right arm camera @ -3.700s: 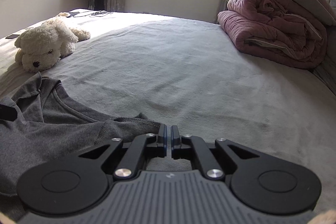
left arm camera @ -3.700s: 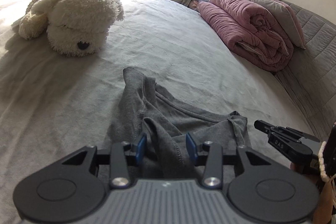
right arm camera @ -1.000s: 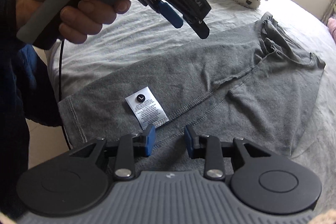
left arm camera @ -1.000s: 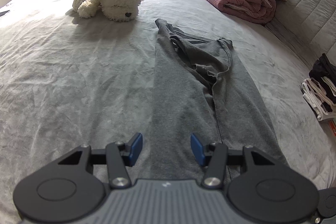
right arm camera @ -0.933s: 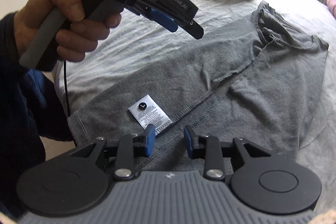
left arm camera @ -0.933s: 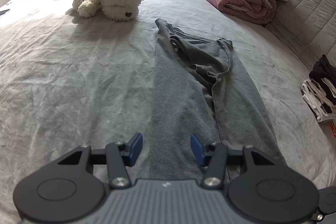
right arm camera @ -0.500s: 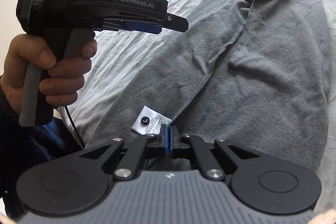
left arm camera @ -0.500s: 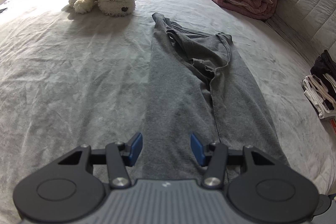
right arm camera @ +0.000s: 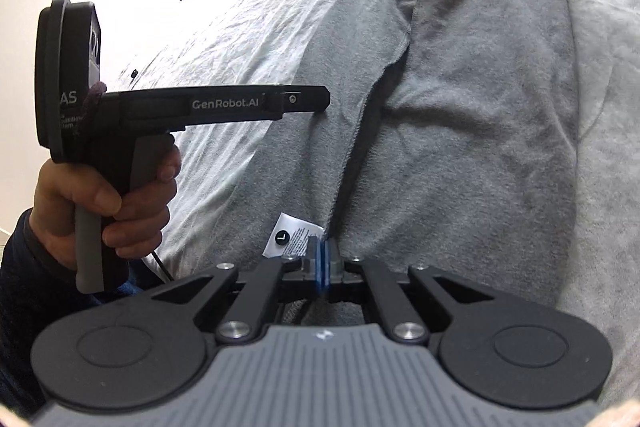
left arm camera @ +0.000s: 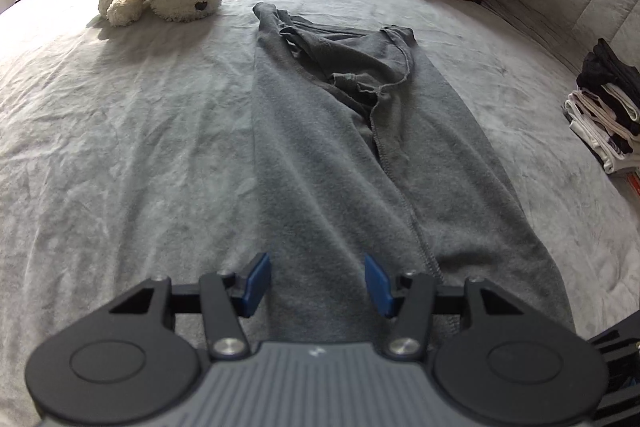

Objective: Fold clothes
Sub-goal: 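Pinch the hem near the white label with the right gripper, then open the right gripper and lift it away from the hem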

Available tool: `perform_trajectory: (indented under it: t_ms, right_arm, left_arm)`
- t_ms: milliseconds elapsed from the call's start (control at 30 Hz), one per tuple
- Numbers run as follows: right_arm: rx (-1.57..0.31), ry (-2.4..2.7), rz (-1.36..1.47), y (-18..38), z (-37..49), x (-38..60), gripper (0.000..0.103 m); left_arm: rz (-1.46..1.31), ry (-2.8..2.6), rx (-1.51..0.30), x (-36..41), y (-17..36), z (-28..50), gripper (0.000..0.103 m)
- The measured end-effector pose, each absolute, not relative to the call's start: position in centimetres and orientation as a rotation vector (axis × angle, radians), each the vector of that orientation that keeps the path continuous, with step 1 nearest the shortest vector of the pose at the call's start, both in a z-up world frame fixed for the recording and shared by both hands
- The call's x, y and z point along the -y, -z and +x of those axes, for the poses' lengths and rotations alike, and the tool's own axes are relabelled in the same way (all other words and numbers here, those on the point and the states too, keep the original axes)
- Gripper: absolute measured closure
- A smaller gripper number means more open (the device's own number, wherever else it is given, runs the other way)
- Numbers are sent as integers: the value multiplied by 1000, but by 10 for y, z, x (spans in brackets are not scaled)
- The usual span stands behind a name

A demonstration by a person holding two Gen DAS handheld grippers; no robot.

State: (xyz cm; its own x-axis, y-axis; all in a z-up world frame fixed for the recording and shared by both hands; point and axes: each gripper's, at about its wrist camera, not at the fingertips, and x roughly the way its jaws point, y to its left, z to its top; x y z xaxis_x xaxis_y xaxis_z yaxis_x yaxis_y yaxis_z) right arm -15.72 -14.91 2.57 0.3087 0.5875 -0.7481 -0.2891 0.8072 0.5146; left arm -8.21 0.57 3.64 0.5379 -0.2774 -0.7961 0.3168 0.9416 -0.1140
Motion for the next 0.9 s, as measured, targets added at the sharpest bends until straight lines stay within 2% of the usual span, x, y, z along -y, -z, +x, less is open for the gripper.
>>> perform_trajectory:
  t_ms: [400,500,800,900]
  right_arm:
    - [-1085,-592,239,-24,-160,145,95]
    - [-1013,-564,191,-32,-163,148,89]
    - [-896,-532,225,-38,-141,152,89]
    - [-870,-562,158,-36,-136,136,89]
  left_arm:
    - [151,347,-934,-4,-32,-91,46]
    - [149,349,-934,-7,-31,-94,45]
    - [91,374,-931,-14,-33,-100,45]
    - [91,373,-931,-13,-31,-101,45]
